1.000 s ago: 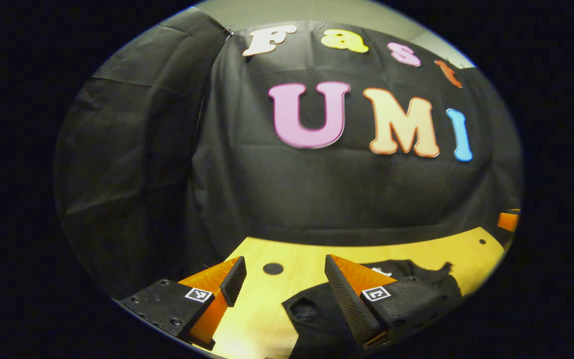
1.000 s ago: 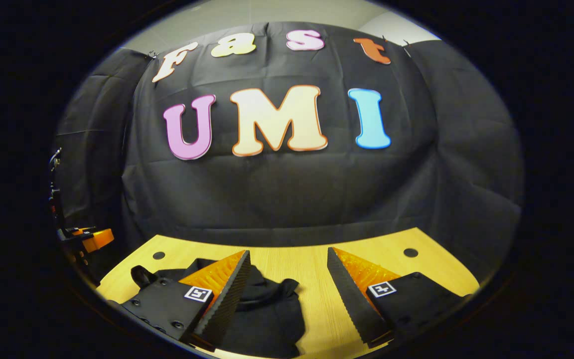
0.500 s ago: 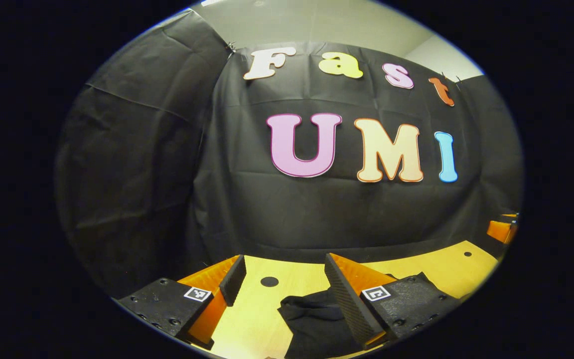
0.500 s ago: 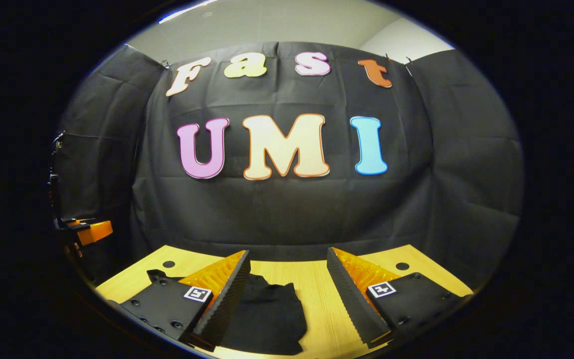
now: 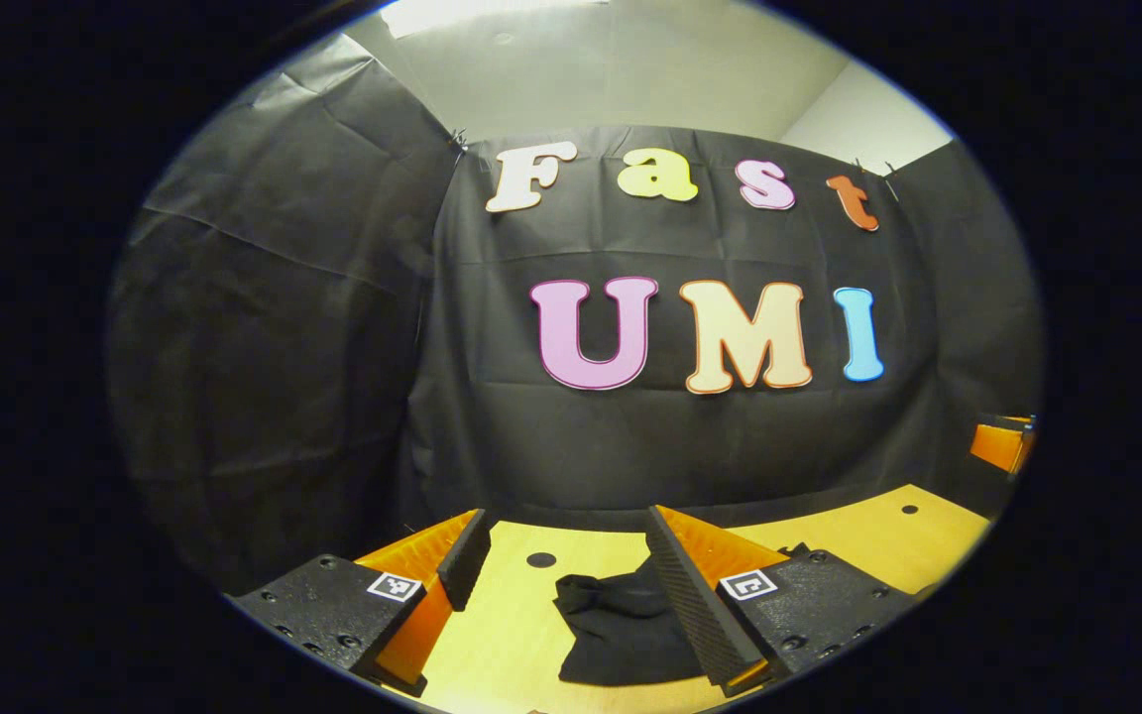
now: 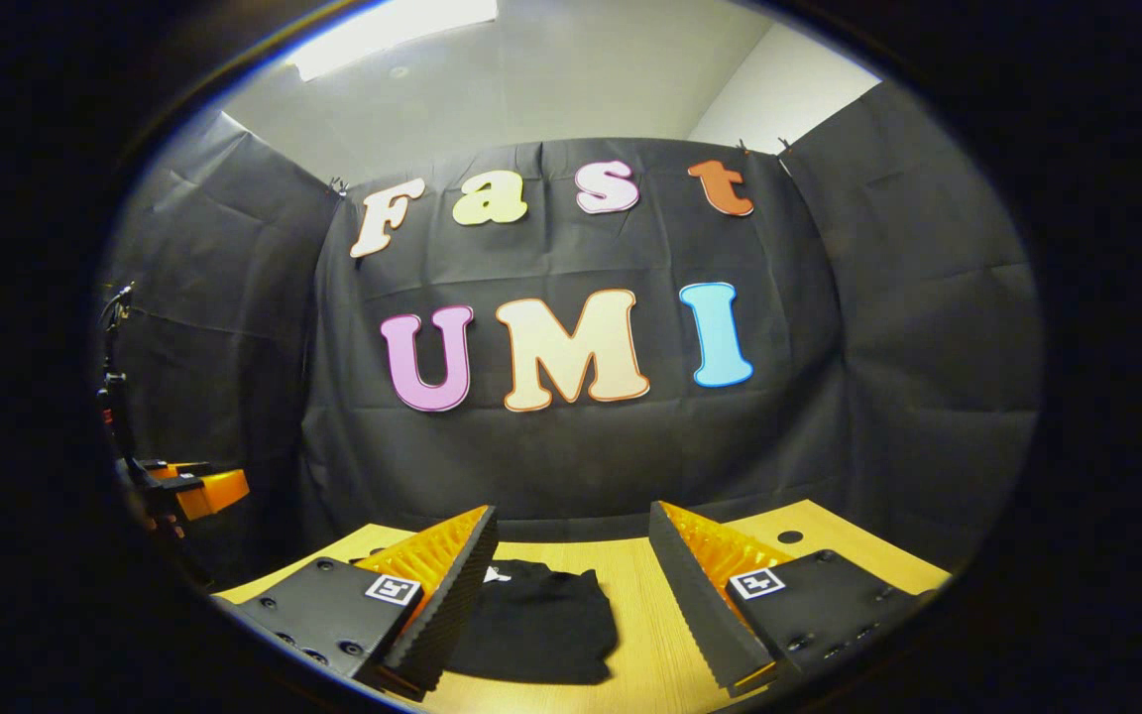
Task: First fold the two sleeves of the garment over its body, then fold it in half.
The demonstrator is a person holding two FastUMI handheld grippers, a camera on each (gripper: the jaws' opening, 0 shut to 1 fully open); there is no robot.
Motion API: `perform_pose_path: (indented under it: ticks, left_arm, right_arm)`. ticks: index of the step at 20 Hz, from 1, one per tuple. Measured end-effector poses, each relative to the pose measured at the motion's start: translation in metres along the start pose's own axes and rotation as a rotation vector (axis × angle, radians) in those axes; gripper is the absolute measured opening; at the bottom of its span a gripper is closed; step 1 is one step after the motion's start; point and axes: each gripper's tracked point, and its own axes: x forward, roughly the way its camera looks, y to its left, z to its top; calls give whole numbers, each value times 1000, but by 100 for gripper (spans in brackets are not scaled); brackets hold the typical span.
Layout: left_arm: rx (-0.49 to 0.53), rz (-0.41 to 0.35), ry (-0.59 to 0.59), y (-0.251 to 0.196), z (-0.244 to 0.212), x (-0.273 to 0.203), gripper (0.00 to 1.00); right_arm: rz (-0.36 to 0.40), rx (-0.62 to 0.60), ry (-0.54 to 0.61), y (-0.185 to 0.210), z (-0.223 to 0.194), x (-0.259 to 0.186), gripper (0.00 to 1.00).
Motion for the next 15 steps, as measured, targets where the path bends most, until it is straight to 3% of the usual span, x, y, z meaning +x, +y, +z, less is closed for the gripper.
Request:
perform_pose_path:
  ticks: [6, 8, 9, 15]
  left_arm:
    - [-26, -11, 0, -9, 12, -44, 92]
    - [-13, -19, -15, -12, 21, -50, 93]
    - [-7, -25, -22, -13, 25, -53, 93]
    - [-1, -45, -61, -20, 44, -62, 93]
  right_arm:
    - [2, 23, -9, -6, 2, -54, 94]
    - [-3, 23, -22, -8, 7, -66, 99]
    - [-3, 23, -30, -8, 9, -70, 94]
    - [0, 23, -64, -8, 23, -84, 96]
